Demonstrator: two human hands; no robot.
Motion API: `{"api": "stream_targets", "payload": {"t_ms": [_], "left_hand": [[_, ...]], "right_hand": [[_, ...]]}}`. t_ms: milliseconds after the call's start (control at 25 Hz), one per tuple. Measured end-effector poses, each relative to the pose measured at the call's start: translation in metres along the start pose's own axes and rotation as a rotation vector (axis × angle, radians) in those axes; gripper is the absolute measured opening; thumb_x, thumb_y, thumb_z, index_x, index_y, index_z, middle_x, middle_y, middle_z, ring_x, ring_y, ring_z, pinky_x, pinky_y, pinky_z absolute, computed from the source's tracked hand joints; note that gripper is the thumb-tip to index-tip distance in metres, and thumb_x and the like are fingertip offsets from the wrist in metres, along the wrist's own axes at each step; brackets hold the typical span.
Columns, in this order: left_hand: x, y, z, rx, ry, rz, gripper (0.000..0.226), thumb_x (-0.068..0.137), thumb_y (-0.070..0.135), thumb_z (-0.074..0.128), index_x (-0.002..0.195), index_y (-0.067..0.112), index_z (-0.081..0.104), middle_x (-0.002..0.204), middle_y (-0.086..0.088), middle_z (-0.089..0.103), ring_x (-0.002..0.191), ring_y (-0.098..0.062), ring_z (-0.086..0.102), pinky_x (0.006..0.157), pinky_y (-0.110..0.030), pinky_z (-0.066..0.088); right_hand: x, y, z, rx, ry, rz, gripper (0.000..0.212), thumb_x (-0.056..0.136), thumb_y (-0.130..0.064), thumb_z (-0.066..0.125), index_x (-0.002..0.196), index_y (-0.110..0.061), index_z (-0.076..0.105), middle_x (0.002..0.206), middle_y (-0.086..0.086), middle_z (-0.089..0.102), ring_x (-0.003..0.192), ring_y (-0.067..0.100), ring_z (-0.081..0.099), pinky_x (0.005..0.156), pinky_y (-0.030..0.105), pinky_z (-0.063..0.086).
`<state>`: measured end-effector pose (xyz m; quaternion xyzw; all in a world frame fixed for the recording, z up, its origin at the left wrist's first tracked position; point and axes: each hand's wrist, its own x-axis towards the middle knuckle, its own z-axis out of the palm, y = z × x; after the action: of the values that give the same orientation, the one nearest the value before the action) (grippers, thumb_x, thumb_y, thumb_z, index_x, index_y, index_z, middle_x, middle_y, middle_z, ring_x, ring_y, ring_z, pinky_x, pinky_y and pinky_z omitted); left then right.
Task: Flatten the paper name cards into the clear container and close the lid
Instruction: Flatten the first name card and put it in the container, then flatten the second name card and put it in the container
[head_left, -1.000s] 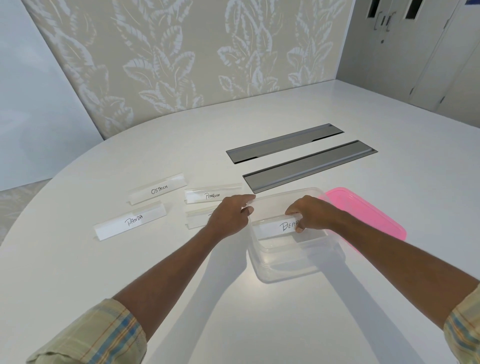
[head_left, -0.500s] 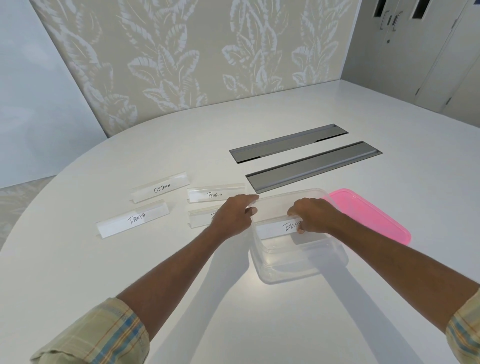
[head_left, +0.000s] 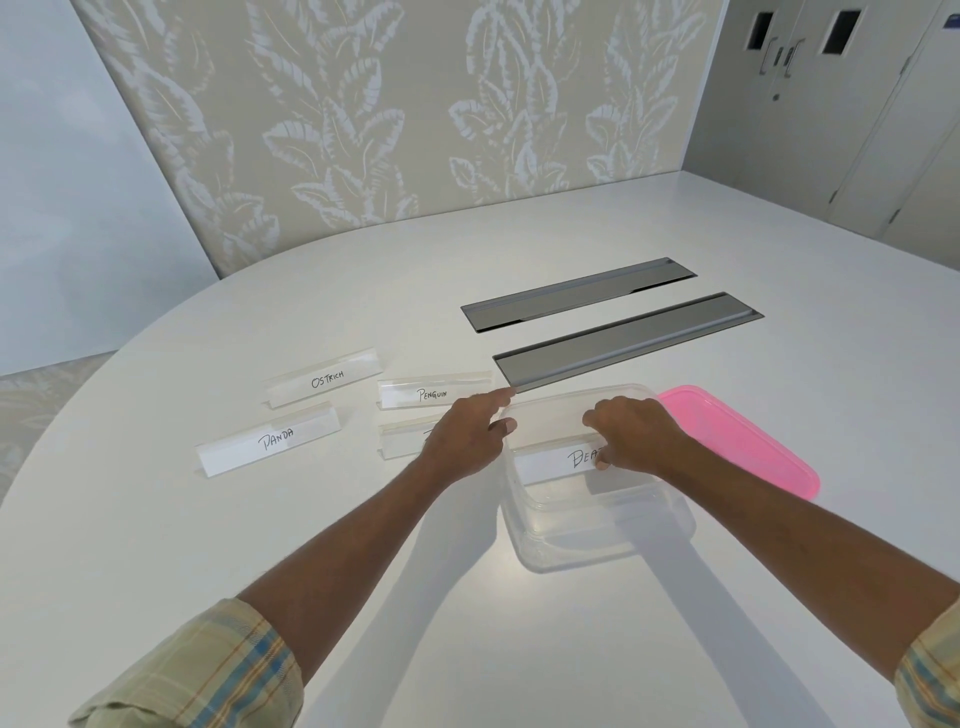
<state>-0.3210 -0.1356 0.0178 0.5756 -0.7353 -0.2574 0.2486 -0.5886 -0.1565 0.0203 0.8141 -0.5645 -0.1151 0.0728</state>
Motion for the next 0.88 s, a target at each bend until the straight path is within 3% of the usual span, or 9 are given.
{"api": "stream_targets", "payload": {"t_ms": [120, 240, 320, 400, 520, 600, 680, 760, 880], "left_hand": [[-0.005, -0.01, -0.008, -0.085, 0.066, -0.001, 0.052, 0.105, 0.022, 0.064, 0.156, 0.02, 0.053, 0.143, -0.005, 0.066, 0.129, -0.022, 0.062, 0.112, -0.042, 0.047], [-0.015, -0.031, -0.027, -0.166, 0.225, -0.064, 0.045, 0.102, 0.011, 0.067, 0.147, 0.012, 0.062, 0.132, -0.011, 0.072, 0.114, -0.024, 0.07, 0.104, -0.038, 0.053], [-0.024, -0.049, -0.043, -0.212, 0.345, -0.153, 0.036, 0.1, 0.006, 0.069, 0.136, 0.008, 0.07, 0.123, -0.012, 0.075, 0.104, -0.02, 0.072, 0.096, -0.024, 0.054], [-0.034, -0.067, -0.06, -0.225, 0.429, -0.287, 0.03, 0.098, 0.009, 0.071, 0.128, 0.01, 0.074, 0.115, -0.008, 0.077, 0.103, -0.017, 0.07, 0.088, -0.01, 0.046], [-0.045, -0.093, -0.077, -0.288, 0.492, -0.463, 0.025, 0.096, 0.013, 0.072, 0.121, 0.012, 0.076, 0.104, -0.002, 0.077, 0.109, -0.024, 0.07, 0.091, -0.024, 0.048], [-0.051, -0.107, -0.083, -0.368, 0.499, -0.552, 0.023, 0.095, 0.013, 0.074, 0.118, 0.008, 0.077, 0.106, -0.007, 0.078, 0.11, -0.032, 0.073, 0.096, -0.037, 0.058], [-0.055, -0.116, -0.084, -0.434, 0.499, -0.609, 0.015, 0.093, 0.011, 0.076, 0.107, 0.006, 0.079, 0.107, -0.016, 0.079, 0.107, -0.037, 0.075, 0.098, -0.048, 0.061], [-0.058, -0.122, -0.083, -0.462, 0.5, -0.644, 0.003, 0.091, 0.008, 0.078, 0.088, 0.009, 0.078, 0.103, -0.017, 0.08, 0.092, -0.035, 0.077, 0.095, -0.048, 0.063], [-0.057, -0.133, -0.08, -0.482, 0.463, -0.686, 0.015, 0.09, 0.006, 0.08, 0.076, 0.011, 0.075, 0.092, -0.011, 0.077, 0.069, -0.024, 0.067, 0.083, -0.036, 0.066]], "right_hand": [[-0.002, 0.002, -0.013, 0.068, 0.047, 0.04, 0.05, 0.088, -0.05, 0.081, 0.127, -0.021, 0.069, 0.123, -0.002, 0.072, 0.119, 0.026, 0.068, 0.087, 0.038, 0.053], [-0.002, -0.004, -0.041, 0.206, 0.156, 0.114, 0.039, 0.096, -0.047, 0.073, 0.127, -0.023, 0.07, 0.127, 0.0, 0.073, 0.12, 0.029, 0.067, 0.093, 0.04, 0.053], [0.001, -0.015, -0.063, 0.317, 0.265, 0.13, 0.021, 0.099, -0.042, 0.071, 0.109, -0.023, 0.071, 0.111, 0.001, 0.073, 0.109, 0.032, 0.068, 0.081, 0.037, 0.048], [0.006, -0.036, -0.084, 0.444, 0.331, 0.117, 0.024, 0.098, -0.034, 0.07, 0.083, -0.018, 0.059, 0.086, 0.003, 0.067, 0.089, 0.036, 0.063, 0.068, 0.036, 0.043], [0.016, -0.078, -0.109, 0.612, 0.329, 0.056, 0.018, 0.098, -0.029, 0.071, 0.096, -0.012, 0.071, 0.093, 0.006, 0.075, 0.094, 0.033, 0.067, 0.079, 0.042, 0.057], [0.026, -0.105, -0.116, 0.682, 0.294, 0.019, 0.024, 0.099, -0.031, 0.072, 0.116, -0.015, 0.077, 0.109, 0.003, 0.079, 0.105, 0.025, 0.07, 0.092, 0.043, 0.058], [0.037, -0.124, -0.117, 0.725, 0.25, 0.008, 0.029, 0.099, -0.032, 0.073, 0.124, -0.016, 0.076, 0.117, 0.001, 0.078, 0.111, 0.023, 0.07, 0.097, 0.042, 0.057], [0.051, -0.137, -0.113, 0.718, 0.207, 0.016, 0.028, 0.099, -0.032, 0.073, 0.123, -0.016, 0.076, 0.118, 0.002, 0.078, 0.111, 0.025, 0.07, 0.096, 0.042, 0.058], [0.073, -0.149, -0.108, 0.657, 0.137, 0.055, 0.022, 0.1, -0.03, 0.071, 0.116, -0.016, 0.078, 0.116, 0.004, 0.077, 0.108, 0.029, 0.071, 0.094, 0.041, 0.059]]}}
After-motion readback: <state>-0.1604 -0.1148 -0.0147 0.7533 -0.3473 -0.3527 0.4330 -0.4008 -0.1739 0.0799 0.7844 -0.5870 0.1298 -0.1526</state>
